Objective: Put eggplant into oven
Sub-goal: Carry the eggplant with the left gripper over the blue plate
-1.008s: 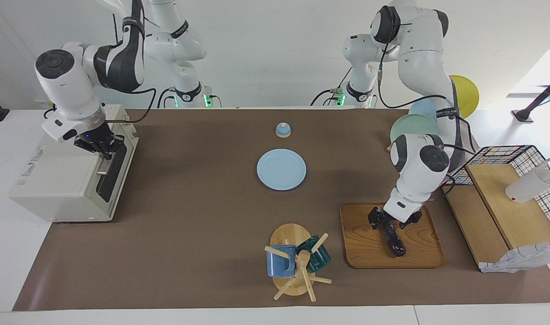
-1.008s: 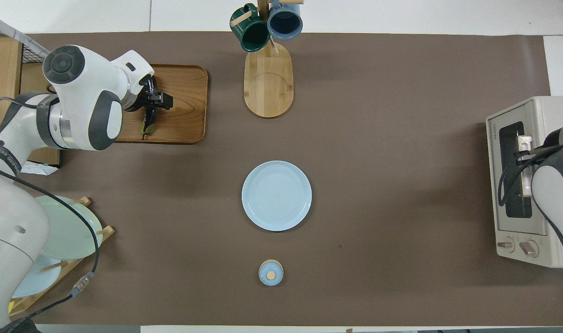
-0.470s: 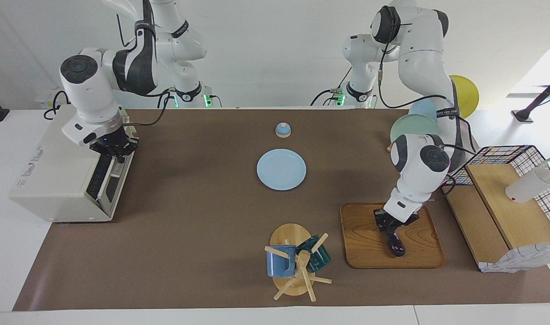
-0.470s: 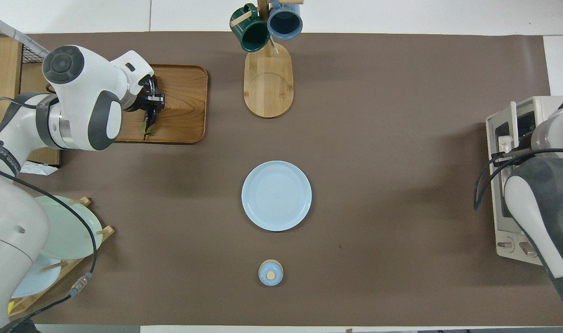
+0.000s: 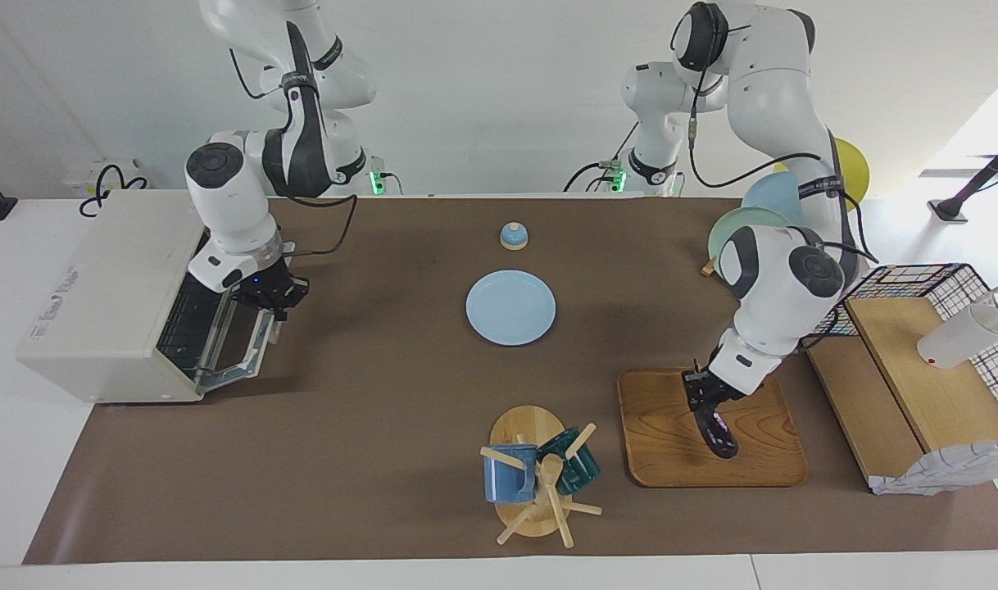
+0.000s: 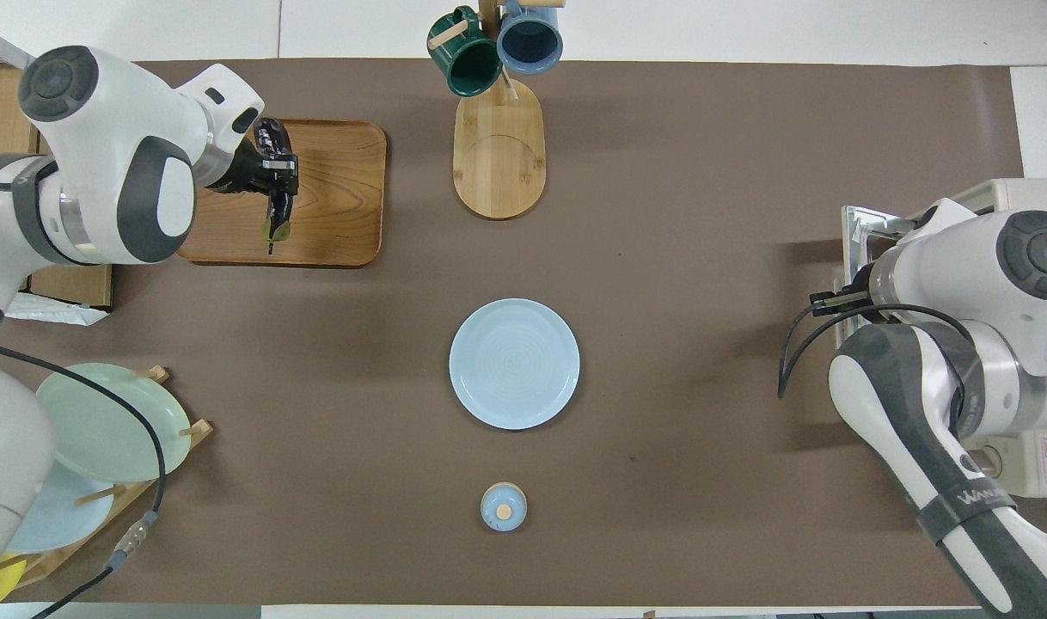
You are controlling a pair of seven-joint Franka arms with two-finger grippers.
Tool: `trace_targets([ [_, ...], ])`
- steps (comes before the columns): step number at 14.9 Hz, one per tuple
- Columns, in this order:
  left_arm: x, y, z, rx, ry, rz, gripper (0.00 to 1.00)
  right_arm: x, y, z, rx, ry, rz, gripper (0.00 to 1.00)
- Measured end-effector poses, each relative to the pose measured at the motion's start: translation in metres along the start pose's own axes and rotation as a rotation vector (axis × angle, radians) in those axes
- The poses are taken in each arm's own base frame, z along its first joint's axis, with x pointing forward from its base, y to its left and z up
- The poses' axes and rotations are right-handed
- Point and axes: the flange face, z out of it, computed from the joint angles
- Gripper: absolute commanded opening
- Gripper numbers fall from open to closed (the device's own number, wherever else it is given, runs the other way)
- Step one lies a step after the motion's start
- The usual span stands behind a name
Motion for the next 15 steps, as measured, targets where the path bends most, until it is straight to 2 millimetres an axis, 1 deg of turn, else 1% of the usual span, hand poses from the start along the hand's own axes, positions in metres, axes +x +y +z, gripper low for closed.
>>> trace_targets([
  [1, -0.008, 0.007, -0.023, -0.007, -0.022, -0.004, 0.0, 0.001, -0.002, 0.01, 0.017, -0.002, 0.013, 0.0],
  [2, -0.017, 0.018, -0.047, -0.01, -0.041, -0.011, 0.0, 0.002, -0.004, 0.021, 0.03, -0.008, 0.022, 0.0],
  [3, -0.028, 0.035, -0.066, -0.009, -0.055, -0.024, 0.0, 0.004, -0.005, 0.031, 0.038, -0.016, 0.028, 0.0],
  [4, -0.04, 0.057, -0.081, -0.008, -0.065, -0.037, 0.0, 0.005, -0.007, 0.042, 0.045, -0.023, 0.034, 0.0],
  [5, -0.054, 0.084, -0.09, -0.007, -0.074, -0.048, 0.0, 0.006, -0.007, 0.051, 0.053, -0.029, 0.042, 0.0],
  [6, -0.068, 0.112, -0.092, -0.005, -0.079, -0.059, 0.0, 0.007, -0.007, 0.058, 0.06, -0.034, 0.051, 0.0],
  [8, -0.101, 0.169, -0.088, 0.001, -0.098, -0.068, 0.0, 0.008, -0.006, 0.064, 0.068, -0.04, 0.062, 0.0],
  [10, -0.134, 0.217, -0.076, 0.006, -0.109, -0.053, 0.0, 0.008, -0.007, 0.064, 0.071, -0.039, 0.066, 0.0],
  [12, -0.164, 0.25, -0.056, -0.007, -0.086, -0.037, 0.0, 0.009, -0.009, 0.062, 0.092, -0.034, 0.083, 0.0],
  [13, -0.18, 0.264, -0.041, -0.022, -0.064, -0.031, 0.0, 0.011, -0.014, 0.06, 0.104, -0.028, 0.085, 0.0],
  [15, -0.211, 0.283, -0.005, -0.048, -0.025, -0.018, 0.0, 0.022, -0.033, 0.046, 0.116, -0.008, 0.058, 0.0],
])
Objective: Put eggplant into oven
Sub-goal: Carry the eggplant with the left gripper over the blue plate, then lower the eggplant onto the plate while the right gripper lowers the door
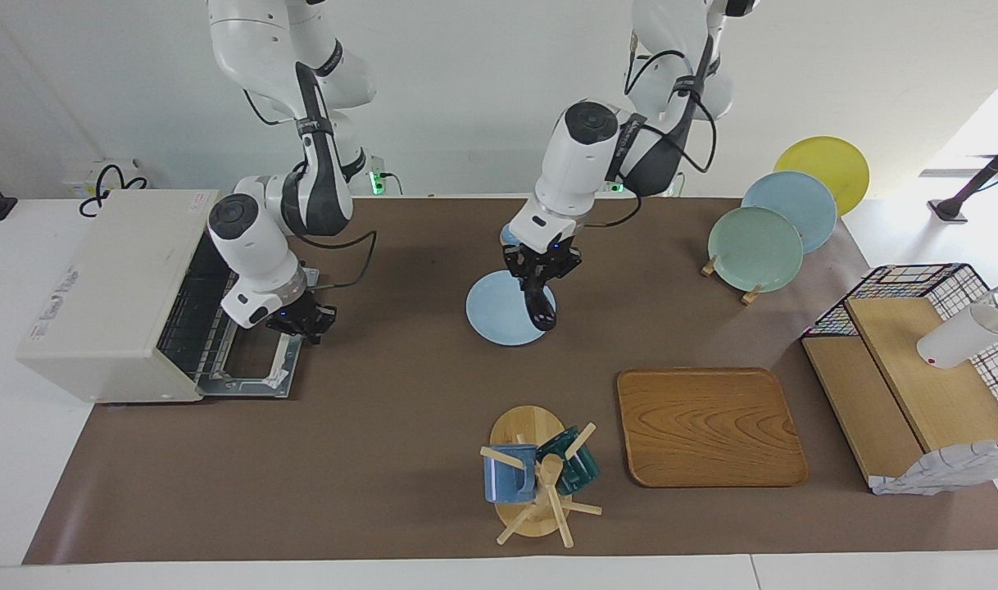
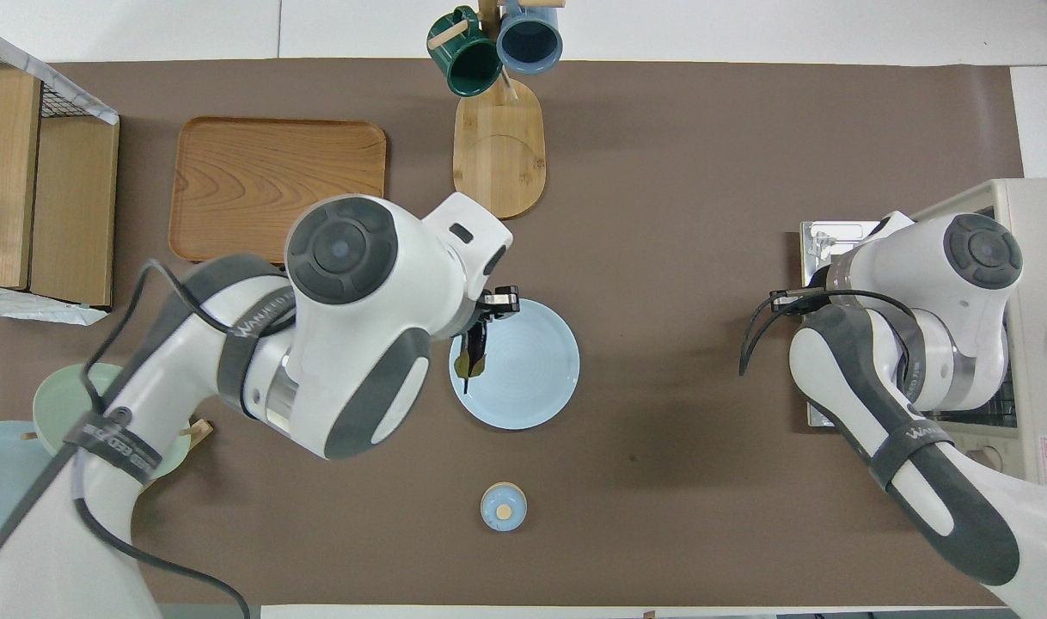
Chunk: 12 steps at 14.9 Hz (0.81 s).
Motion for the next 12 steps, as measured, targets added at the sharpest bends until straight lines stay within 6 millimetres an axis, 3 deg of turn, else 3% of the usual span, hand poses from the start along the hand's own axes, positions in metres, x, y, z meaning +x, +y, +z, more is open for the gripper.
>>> trace_targets([
  [1, -0.013, 0.002, 0.018, -0.002, 0.003, 0.009, 0.0, 0.006, -0.011, -0.011, 0.004, -0.004, -0.017, 0.02],
  [2, -0.022, 0.002, 0.032, 0.004, -0.004, 0.017, 0.0, 0.012, -0.017, -0.024, 0.007, -0.008, -0.027, 0.17],
  [4, -0.032, 0.002, 0.052, 0.017, -0.021, 0.027, 0.0, 0.022, -0.023, -0.045, 0.012, -0.006, -0.02, 0.28],
  [5, -0.034, 0.001, 0.058, 0.022, -0.028, 0.029, 0.0, 0.023, -0.027, -0.049, 0.012, -0.005, -0.011, 0.37],
  [6, -0.035, 0.001, 0.061, 0.026, -0.033, 0.029, 0.0, 0.024, -0.033, -0.051, 0.013, -0.009, -0.007, 0.53],
  [7, -0.035, 0.001, 0.063, 0.028, -0.035, 0.029, 0.0, 0.023, -0.041, -0.051, 0.013, -0.011, -0.007, 0.63],
  [10, -0.035, -0.002, 0.066, 0.033, -0.04, 0.026, 0.0, 0.023, -0.055, -0.053, 0.014, -0.017, -0.019, 0.72],
  [11, -0.036, -0.003, 0.069, 0.036, -0.044, 0.025, 0.1, 0.023, -0.056, -0.054, 0.014, -0.02, -0.021, 0.79],
  [12, -0.036, -0.004, 0.072, 0.039, -0.047, 0.025, 0.78, 0.023, -0.058, -0.055, 0.014, -0.024, -0.024, 0.83],
])
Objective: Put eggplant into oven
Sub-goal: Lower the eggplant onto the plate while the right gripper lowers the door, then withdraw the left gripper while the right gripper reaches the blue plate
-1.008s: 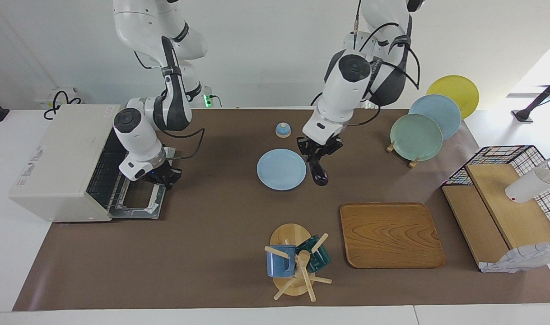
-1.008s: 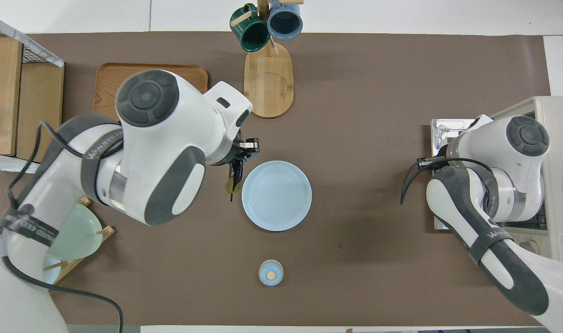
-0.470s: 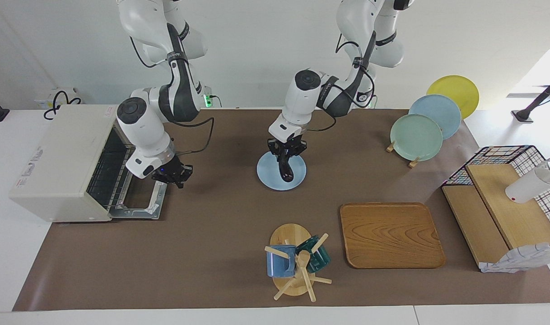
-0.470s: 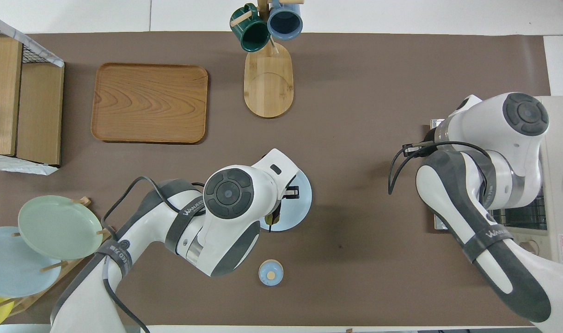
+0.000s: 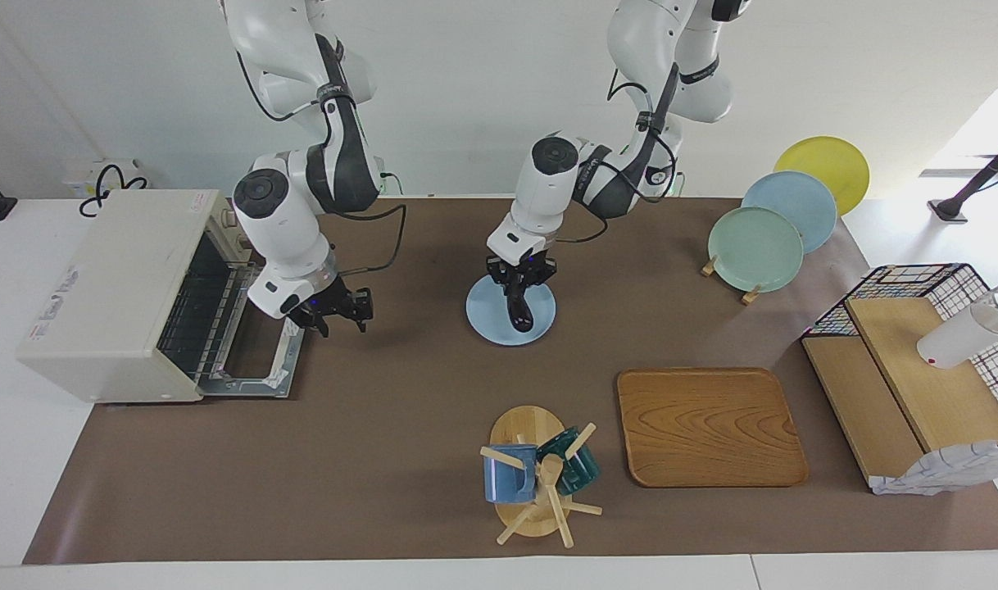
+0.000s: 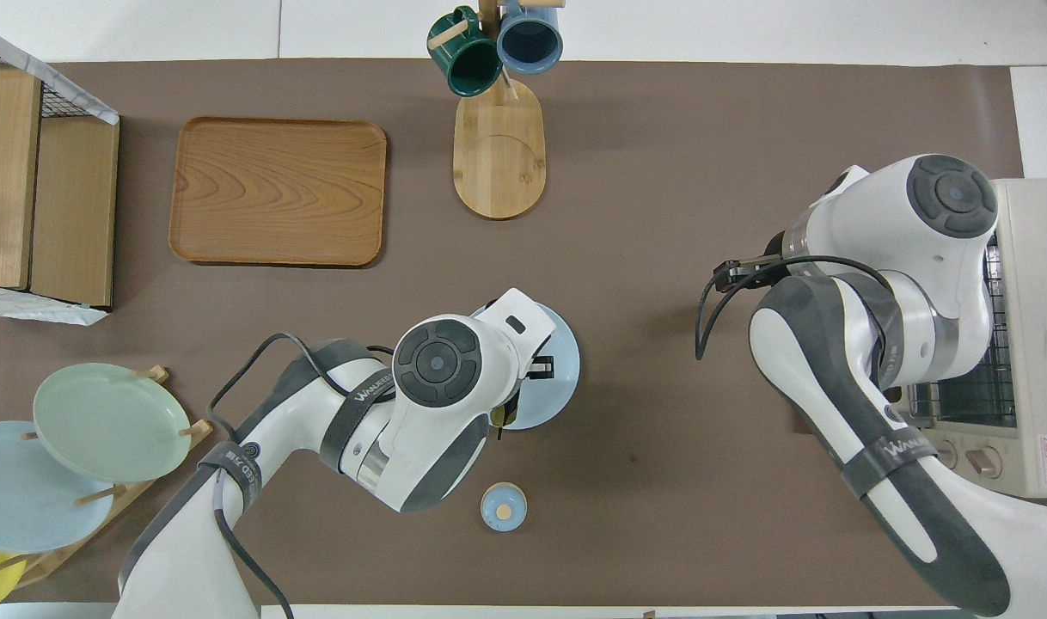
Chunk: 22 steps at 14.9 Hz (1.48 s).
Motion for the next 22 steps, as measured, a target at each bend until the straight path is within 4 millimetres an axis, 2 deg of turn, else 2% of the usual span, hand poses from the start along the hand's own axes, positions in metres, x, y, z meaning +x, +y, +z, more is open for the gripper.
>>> trace_targets([
  [1, 0.0, 0.0, 0.002, 0.002, -0.002, -0.001, 1.0, 0.0, -0.003, -0.001, 0.001, -0.003, -0.005, 0.84],
  [4, 0.004, -0.004, 0.0, 0.002, 0.001, -0.009, 1.0, 0.002, -0.011, -0.005, 0.003, 0.003, -0.019, 0.91],
  [6, 0.017, -0.013, -0.009, 0.004, 0.003, -0.032, 1.0, 0.003, -0.016, -0.008, 0.005, 0.009, -0.028, 0.91],
  [7, 0.029, -0.022, -0.02, 0.008, -0.002, -0.045, 1.0, 0.004, -0.019, -0.01, 0.007, 0.013, -0.032, 0.92],
  [9, 0.064, -0.05, -0.059, 0.012, -0.009, -0.065, 1.0, 0.007, -0.038, -0.018, 0.015, 0.031, -0.026, 0.96],
  [10, 0.083, -0.07, -0.083, 0.011, -0.008, -0.078, 1.0, 0.008, -0.057, -0.023, 0.023, 0.041, -0.008, 1.0],
  [11, 0.105, -0.097, -0.109, 0.01, -0.004, -0.088, 1.0, 0.007, -0.086, -0.029, 0.03, 0.052, 0.012, 1.0],
  [13, 0.135, -0.153, -0.146, 0.009, 0.009, -0.102, 1.0, -0.001, -0.149, -0.038, 0.045, 0.07, 0.032, 1.0],
  [15, 0.152, -0.206, -0.172, 0.016, 0.035, -0.112, 1.0, -0.011, -0.212, -0.046, 0.045, 0.085, 0.033, 1.0],
  [17, 0.156, -0.241, -0.189, 0.029, 0.044, -0.109, 1.0, -0.018, -0.274, -0.045, 0.011, 0.106, 0.042, 1.0],
  [18, 0.155, -0.253, -0.195, 0.048, 0.041, -0.097, 1.0, -0.02, -0.305, -0.038, -0.003, 0.116, 0.055, 1.0],
  [19, 0.153, -0.264, -0.201, 0.074, 0.036, -0.076, 1.0, -0.021, -0.335, -0.025, -0.008, 0.119, 0.061, 0.93],
  [21, 0.147, -0.279, -0.213, 0.099, 0.018, -0.045, 1.0, -0.025, -0.378, 0.011, -0.017, 0.113, 0.06, 0.75],
  [22, 0.143, -0.284, -0.219, 0.105, 0.007, -0.032, 1.0, -0.029, -0.393, 0.03, -0.012, 0.116, 0.056, 0.64],
])
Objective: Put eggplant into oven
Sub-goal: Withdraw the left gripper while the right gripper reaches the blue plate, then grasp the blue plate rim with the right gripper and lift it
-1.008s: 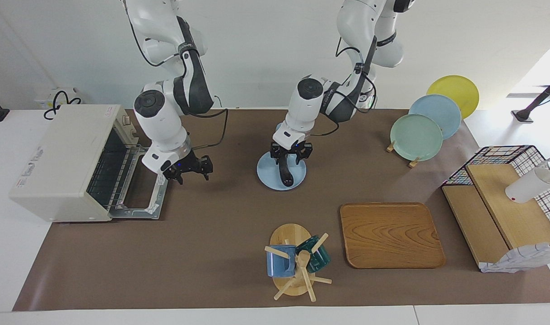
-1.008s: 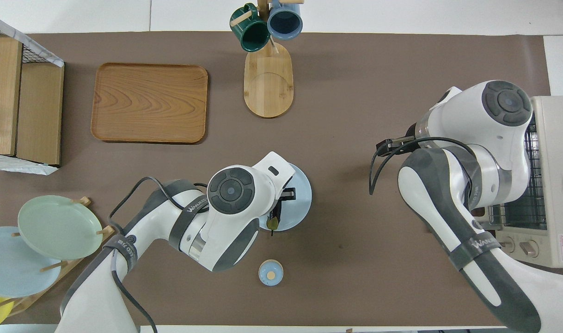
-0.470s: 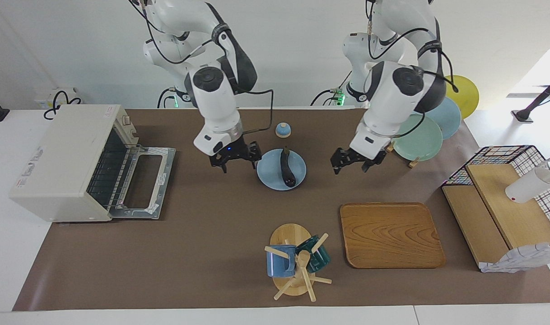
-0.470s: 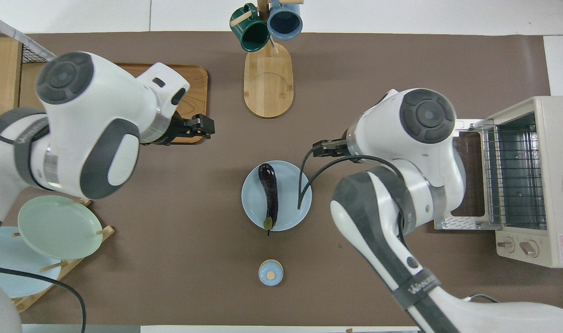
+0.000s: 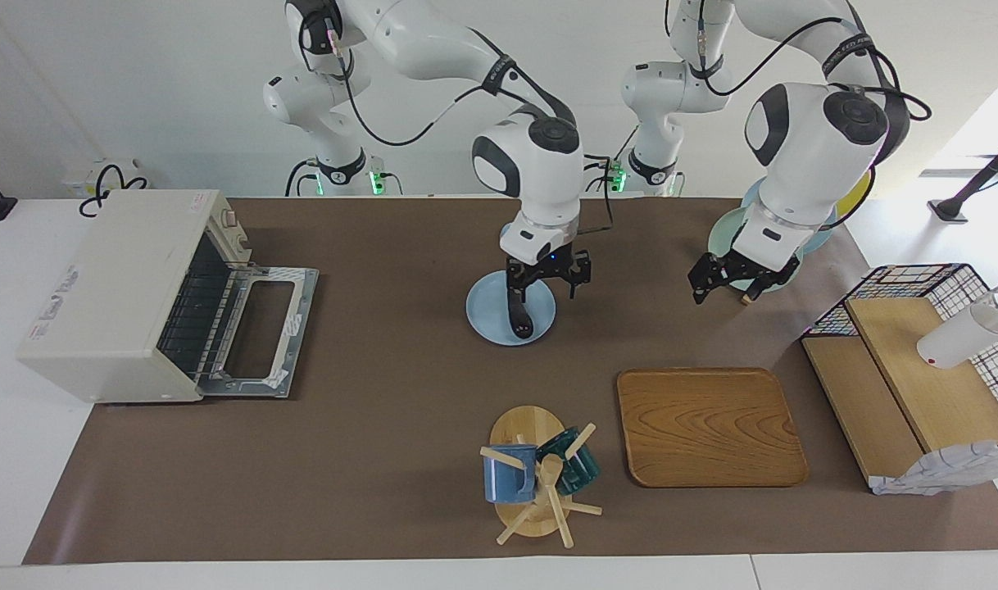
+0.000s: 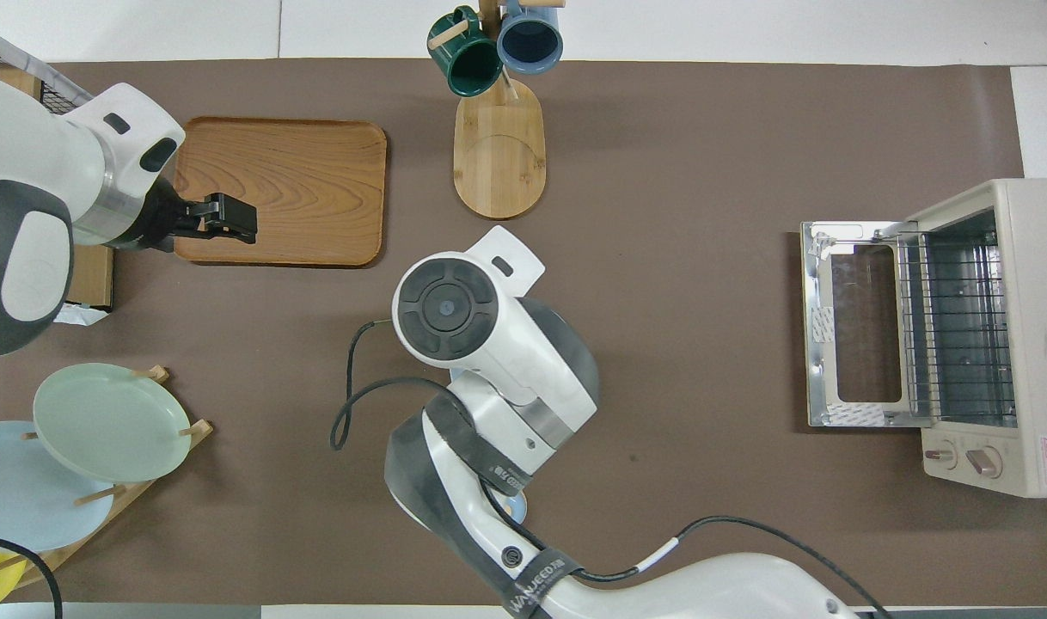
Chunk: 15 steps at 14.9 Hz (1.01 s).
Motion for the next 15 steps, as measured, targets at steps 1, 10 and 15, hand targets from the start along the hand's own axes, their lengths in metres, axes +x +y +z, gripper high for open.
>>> trace_targets([
  [1, -0.004, -0.005, -0.005, 0.004, -0.01, 0.014, 1.0, -0.007, -0.008, 0.017, 0.003, 0.001, -0.005, 0.55],
  [10, -0.038, -0.008, -0.031, 0.024, -0.107, 0.037, 1.0, -0.035, 0.006, 0.065, 0.005, 0.002, -0.014, 0.39],
  [15, -0.039, -0.006, -0.033, 0.025, -0.105, 0.039, 1.0, -0.039, 0.007, 0.065, 0.012, 0.008, -0.016, 0.34],
])
